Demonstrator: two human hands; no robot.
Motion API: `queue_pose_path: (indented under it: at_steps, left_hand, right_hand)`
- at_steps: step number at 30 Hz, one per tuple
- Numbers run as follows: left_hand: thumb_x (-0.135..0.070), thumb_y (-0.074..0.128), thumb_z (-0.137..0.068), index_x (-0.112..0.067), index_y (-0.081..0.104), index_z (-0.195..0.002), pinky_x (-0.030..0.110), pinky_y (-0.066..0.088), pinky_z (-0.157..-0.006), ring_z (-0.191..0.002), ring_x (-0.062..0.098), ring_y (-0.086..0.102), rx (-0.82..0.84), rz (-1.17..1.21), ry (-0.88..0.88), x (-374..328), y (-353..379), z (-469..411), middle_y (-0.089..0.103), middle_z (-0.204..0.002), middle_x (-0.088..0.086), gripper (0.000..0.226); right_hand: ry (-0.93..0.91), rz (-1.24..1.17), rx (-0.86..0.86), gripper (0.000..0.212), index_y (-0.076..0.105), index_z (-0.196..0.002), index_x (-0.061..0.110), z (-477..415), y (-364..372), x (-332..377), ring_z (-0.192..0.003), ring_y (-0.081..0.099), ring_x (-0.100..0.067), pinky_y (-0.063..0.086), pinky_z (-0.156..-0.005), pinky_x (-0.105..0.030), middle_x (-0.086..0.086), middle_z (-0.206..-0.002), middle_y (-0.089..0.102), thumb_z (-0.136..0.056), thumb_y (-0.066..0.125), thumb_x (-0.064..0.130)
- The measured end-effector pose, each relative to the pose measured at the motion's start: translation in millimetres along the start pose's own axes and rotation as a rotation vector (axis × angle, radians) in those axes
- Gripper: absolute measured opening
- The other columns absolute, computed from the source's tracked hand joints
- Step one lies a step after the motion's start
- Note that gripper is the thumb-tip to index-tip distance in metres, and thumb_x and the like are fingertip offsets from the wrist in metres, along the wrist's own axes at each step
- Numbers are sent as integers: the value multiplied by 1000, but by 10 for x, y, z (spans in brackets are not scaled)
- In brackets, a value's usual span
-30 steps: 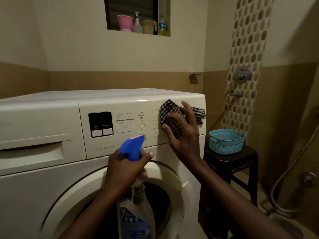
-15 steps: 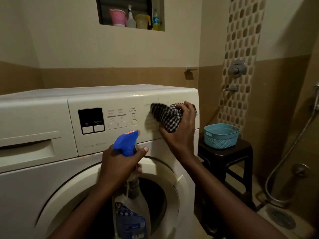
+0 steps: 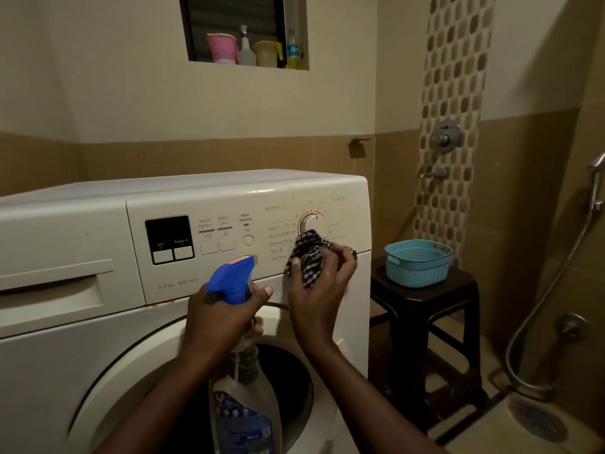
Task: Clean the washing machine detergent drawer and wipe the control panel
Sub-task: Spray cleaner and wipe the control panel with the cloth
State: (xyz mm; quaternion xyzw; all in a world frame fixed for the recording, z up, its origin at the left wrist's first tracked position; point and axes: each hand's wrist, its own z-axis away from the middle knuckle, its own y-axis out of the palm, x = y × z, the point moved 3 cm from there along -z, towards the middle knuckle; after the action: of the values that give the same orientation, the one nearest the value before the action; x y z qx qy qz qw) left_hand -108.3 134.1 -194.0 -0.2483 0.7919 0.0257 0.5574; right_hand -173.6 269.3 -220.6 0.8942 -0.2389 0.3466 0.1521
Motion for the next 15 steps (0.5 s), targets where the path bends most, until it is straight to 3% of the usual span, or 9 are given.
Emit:
queue_pose_path:
  at_steps: [4, 7, 9, 11, 13, 15]
  left_hand:
    - [-26, 81, -78, -6, 64, -80, 18, 50, -43, -45, 19, 67, -34, -18, -42, 18, 5, -10, 69, -60, 19, 27]
    - [-23, 82, -78, -5, 64, -80, 14, 48, -42, -43, 18, 66, -36, -5, -30, 15, -15, -6, 67, -57, 17, 25]
    - [-23, 81, -79, -6, 64, -80, 13, 46, -41, -40, 15, 63, -28, 10, -32, 5, -19, 4, 64, -54, 15, 24]
    - [-23, 81, -79, -8, 64, -81, 15, 48, -42, -42, 17, 64, -13, 19, -39, -1, -4, 7, 63, -55, 13, 23]
    - [-23, 82, -78, -8, 65, -83, 19, 52, -46, -45, 21, 66, 8, 21, -31, -11, 26, 6, 65, -60, 14, 23]
    - [-23, 82, -77, -10, 65, -83, 21, 54, -47, -45, 21, 66, 4, 29, -26, -20, 43, 6, 67, -64, 15, 22]
  right_hand:
    - [-228, 9, 239, 52, 59, -123, 18, 93, 25, -27, -127, 42, -14, 43, -103, -22, -1, -139, 33, -73, 73, 27]
    - [-185, 175, 104, 60, 60, -126, 26, -3, -106, -235, -132, 36, -20, 38, -106, -31, -3, -142, 36, -69, 76, 15]
    - [-3, 142, -16, 58, 60, -127, 25, -108, -234, -376, -129, 37, -18, 38, -103, -23, -4, -139, 38, -73, 76, 10]
    - [117, 109, -82, 51, 60, -128, 20, -238, -335, -454, -117, 42, -12, 39, -95, -14, -6, -133, 41, -80, 76, 17]
    - [215, 79, -137, 47, 58, -128, 13, -363, -427, -479, -107, 44, -8, 44, -91, -15, -8, -127, 46, -85, 72, 27]
    - [256, 30, -148, 45, 56, -126, 8, -423, -459, -438, -101, 47, -8, 42, -80, -2, -8, -123, 50, -90, 66, 32]
